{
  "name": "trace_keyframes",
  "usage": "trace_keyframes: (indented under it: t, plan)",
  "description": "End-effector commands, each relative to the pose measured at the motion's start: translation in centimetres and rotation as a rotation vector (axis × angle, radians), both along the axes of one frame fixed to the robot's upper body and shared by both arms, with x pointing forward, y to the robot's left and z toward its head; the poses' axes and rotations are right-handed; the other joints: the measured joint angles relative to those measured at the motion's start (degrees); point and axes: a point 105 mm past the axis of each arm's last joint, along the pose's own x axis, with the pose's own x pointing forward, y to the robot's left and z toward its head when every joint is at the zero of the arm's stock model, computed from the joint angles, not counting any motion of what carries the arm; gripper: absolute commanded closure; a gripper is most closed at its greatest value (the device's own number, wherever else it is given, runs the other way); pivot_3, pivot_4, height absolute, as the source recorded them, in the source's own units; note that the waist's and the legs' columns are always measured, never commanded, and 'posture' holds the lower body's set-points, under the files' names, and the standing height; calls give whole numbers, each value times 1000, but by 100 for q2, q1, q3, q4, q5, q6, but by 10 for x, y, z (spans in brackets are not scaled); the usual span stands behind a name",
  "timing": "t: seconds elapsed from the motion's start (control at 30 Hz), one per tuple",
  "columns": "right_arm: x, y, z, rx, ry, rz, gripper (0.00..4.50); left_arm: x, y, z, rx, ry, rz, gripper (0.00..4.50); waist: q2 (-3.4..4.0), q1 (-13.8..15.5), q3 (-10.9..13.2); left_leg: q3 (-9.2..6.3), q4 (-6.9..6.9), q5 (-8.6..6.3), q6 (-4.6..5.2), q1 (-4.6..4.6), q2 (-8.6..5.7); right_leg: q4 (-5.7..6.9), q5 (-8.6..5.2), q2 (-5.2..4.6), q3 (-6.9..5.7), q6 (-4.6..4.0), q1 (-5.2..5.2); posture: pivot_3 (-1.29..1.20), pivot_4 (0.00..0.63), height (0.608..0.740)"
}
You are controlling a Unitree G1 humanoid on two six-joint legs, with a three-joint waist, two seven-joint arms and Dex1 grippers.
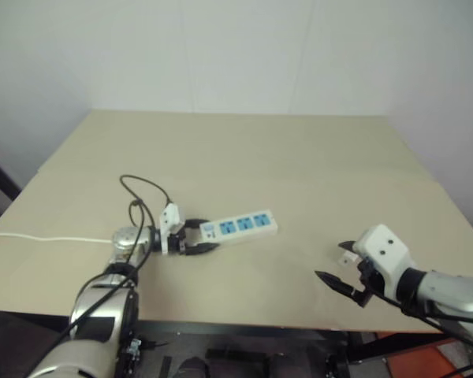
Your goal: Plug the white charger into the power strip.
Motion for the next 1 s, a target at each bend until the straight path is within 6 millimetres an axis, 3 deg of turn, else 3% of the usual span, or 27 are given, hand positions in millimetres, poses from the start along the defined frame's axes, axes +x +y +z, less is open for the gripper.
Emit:
trace_keyframes:
  t: [0.03,0.27,0.43,0.6,0.73,1.0]
  plan:
    - [1,0,10,-30,-32,19,0,-6,0,4,30,29,-91,1241,0,6,0,0,0,0,0,0,0,0,0,0,0,0,0,0,150,740]
    - [8,-20,21,-392,-68,272,0,-11,1,8,56,23,-161,1241,0,4,1,2,0,0,0,0,1,-3,-2,0,-2,3,-2,0,150,740]
    - [23,-39,25,-740,-95,613,0,-12,-1,8,55,9,-172,1241,2,-36,2,5,0,0,0,1,1,-6,-3,-1,-1,5,-3,0,150,740]
    - [44,-33,30,-912,-67,913,0,-14,0,6,61,0,-173,1241,2,-132,8,5,-4,0,-1,2,4,-8,-3,1,-1,6,-3,0,150,740]
    - [57,-30,23,-1048,-13,1095,0,-16,4,3,96,-16,-181,1241,1,-137,10,5,-5,0,-1,3,4,-3,-1,1,-1,2,-7,0,150,740]
    - [78,-28,8,-1219,37,1234,0,-18,11,2,92,-15,-160,1241,4,-118,11,5,-4,0,-1,4,2,4,20,0,-1,-34,-12,0,150,740]
